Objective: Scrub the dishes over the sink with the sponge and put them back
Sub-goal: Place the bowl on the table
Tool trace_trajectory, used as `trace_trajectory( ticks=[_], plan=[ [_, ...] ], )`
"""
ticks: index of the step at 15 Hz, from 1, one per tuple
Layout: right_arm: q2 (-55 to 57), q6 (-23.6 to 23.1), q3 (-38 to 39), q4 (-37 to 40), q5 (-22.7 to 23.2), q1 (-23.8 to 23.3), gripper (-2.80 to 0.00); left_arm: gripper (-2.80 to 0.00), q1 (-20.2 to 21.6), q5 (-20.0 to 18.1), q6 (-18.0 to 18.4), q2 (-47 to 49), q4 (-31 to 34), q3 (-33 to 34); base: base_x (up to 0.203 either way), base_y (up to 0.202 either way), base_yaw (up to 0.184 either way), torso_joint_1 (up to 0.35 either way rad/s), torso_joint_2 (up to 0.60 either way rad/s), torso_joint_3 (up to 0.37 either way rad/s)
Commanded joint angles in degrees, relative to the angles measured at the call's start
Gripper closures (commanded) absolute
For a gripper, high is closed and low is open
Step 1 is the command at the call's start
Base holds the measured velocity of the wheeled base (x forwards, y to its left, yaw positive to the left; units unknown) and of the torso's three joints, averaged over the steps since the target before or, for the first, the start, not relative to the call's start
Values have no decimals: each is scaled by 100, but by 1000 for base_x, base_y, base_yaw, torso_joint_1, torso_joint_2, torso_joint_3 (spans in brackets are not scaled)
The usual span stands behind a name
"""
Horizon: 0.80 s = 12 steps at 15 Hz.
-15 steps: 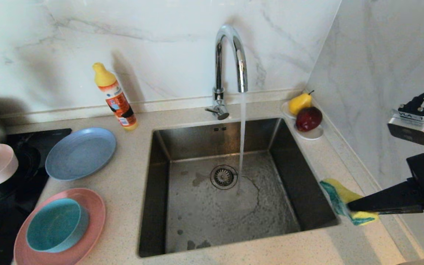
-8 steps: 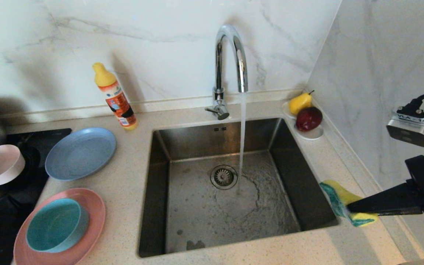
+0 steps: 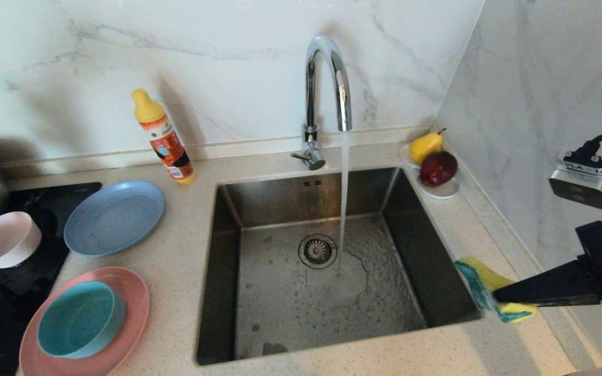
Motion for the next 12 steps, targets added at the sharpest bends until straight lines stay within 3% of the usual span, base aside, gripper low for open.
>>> trace_trajectory(
  ticks=[1, 5, 6, 7, 9, 12],
  plan=[
    [-2, 16, 17, 27, 20, -2, 0, -280, 1, -134, -29, -210, 26, -10, 0, 0, 0, 0, 0, 0],
    [-57, 16, 8, 27, 20, 7, 0, -280, 0, -618, -46, -1218, 369, -22, 0, 0, 0, 0, 0, 0],
    [-82, 16, -1, 27, 20, 7, 0, -253, -3, -779, -36, -1509, 531, -49, 0, 0, 0, 0, 0, 0],
    [-92, 16, -1, 27, 20, 7, 0, 0, -7, -915, 13, -1802, 813, -108, 0, 0, 0, 0, 0, 0],
    [-143, 24, 5, 27, 20, 5, 0, 0, -123, -1068, 580, -2280, 1606, -209, 0, 0, 0, 0, 0, 0],
    [-191, 30, 19, 35, 11, -2, 0, 0, -345, -1159, 2171, -2554, 2588, 31, 0, 0, 0, 0, 0, 0]
  ],
)
